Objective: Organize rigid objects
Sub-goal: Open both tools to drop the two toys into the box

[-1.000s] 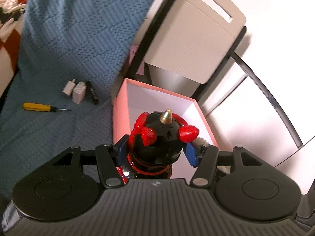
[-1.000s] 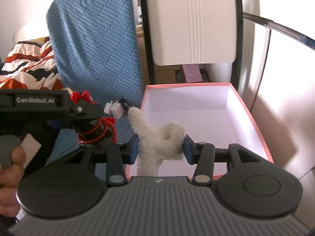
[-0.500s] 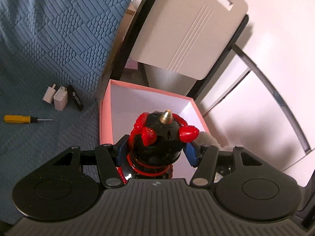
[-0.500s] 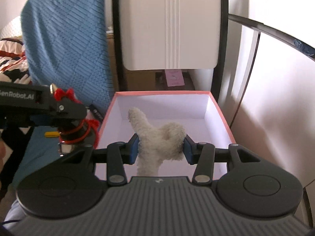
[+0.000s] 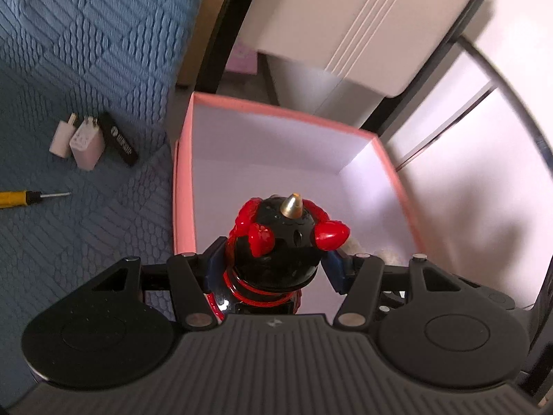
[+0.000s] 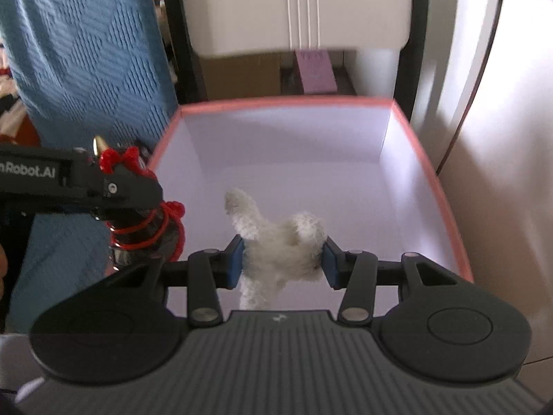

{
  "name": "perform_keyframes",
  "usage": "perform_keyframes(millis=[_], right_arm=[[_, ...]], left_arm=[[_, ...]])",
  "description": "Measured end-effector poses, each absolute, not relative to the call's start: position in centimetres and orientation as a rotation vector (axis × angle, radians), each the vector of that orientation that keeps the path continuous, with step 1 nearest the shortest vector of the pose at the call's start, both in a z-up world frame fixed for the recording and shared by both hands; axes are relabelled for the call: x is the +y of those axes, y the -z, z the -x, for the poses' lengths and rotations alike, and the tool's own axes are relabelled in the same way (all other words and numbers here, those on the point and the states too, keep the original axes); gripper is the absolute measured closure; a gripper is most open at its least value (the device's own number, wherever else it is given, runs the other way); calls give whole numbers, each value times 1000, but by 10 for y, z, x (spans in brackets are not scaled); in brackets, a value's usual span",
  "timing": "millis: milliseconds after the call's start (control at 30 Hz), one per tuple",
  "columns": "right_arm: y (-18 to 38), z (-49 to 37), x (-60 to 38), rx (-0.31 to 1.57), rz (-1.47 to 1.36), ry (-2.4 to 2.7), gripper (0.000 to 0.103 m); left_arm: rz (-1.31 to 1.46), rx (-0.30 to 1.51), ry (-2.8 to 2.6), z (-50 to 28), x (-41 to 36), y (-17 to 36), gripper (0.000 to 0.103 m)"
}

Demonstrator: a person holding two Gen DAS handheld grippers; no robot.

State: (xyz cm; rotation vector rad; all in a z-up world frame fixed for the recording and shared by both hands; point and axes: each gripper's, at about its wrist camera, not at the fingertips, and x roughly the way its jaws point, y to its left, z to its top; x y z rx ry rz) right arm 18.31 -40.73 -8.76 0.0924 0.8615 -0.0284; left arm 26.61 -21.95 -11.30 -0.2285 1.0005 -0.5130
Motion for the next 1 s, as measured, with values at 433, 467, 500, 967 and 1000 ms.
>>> perform_keyframes(millis=[433, 467, 500, 967, 1000], right_arm=[[127, -189, -419, 964, -127, 41, 53], [126, -191, -421, 965, -130, 43, 52], [126, -190, -422, 963, -139, 43, 52], [83, -162, -414, 845, -161, 49, 40], [78, -159, -410, 834, -161, 44, 40]], left_arm=[[217, 1088, 500, -283, -234, 137, 39], [217, 1087, 499, -283, -234, 137, 38], [217, 1075, 505, -281, -234, 135, 36], [201, 899, 477, -235, -195, 86, 34], [203, 882, 477, -229, -190, 82, 34]])
